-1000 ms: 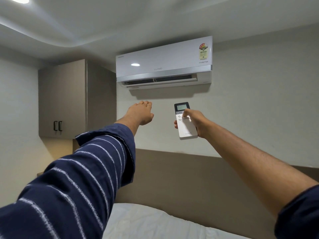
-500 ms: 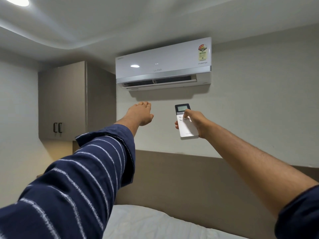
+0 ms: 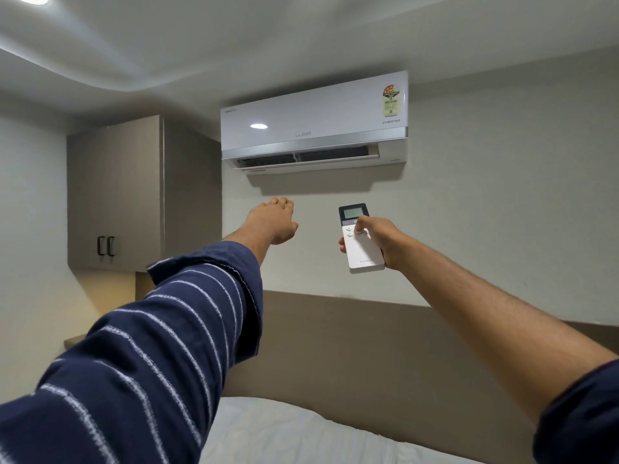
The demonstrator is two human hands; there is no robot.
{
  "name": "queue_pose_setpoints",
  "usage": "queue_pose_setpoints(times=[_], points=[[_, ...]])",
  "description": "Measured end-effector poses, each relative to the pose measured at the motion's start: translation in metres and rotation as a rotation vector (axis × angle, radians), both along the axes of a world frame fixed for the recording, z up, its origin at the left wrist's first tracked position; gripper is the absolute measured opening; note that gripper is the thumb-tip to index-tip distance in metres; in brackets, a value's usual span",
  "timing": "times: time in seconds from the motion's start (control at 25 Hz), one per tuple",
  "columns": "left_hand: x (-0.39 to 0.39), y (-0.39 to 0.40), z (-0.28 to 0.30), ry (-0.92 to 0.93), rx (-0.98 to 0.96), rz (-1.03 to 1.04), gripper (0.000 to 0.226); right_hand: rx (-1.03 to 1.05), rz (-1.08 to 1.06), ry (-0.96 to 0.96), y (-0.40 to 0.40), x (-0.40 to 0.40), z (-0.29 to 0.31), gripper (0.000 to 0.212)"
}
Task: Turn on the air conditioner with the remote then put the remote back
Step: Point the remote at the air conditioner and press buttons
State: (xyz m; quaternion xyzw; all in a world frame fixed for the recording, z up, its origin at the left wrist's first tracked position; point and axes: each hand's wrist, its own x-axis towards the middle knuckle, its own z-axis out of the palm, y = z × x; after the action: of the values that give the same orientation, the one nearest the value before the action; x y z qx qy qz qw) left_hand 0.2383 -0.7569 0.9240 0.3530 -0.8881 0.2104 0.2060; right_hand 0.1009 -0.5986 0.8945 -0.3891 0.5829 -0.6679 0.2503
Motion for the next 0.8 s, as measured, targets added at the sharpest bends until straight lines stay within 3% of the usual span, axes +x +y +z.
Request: queue_pose_setpoints(times=[0.32, 0.8], points=[[0.008, -0.003, -0.001, 0.004, -0.004, 0.012, 0.064, 0.003, 0.020, -0.001, -0.006, 0.009, 0.005, 0.016], [0.013, -0.002, 0.001, 0.008, -0.003, 0.017, 0.065, -0.019, 0.062, -0.018, -0.005, 0.020, 0.009, 0.025]])
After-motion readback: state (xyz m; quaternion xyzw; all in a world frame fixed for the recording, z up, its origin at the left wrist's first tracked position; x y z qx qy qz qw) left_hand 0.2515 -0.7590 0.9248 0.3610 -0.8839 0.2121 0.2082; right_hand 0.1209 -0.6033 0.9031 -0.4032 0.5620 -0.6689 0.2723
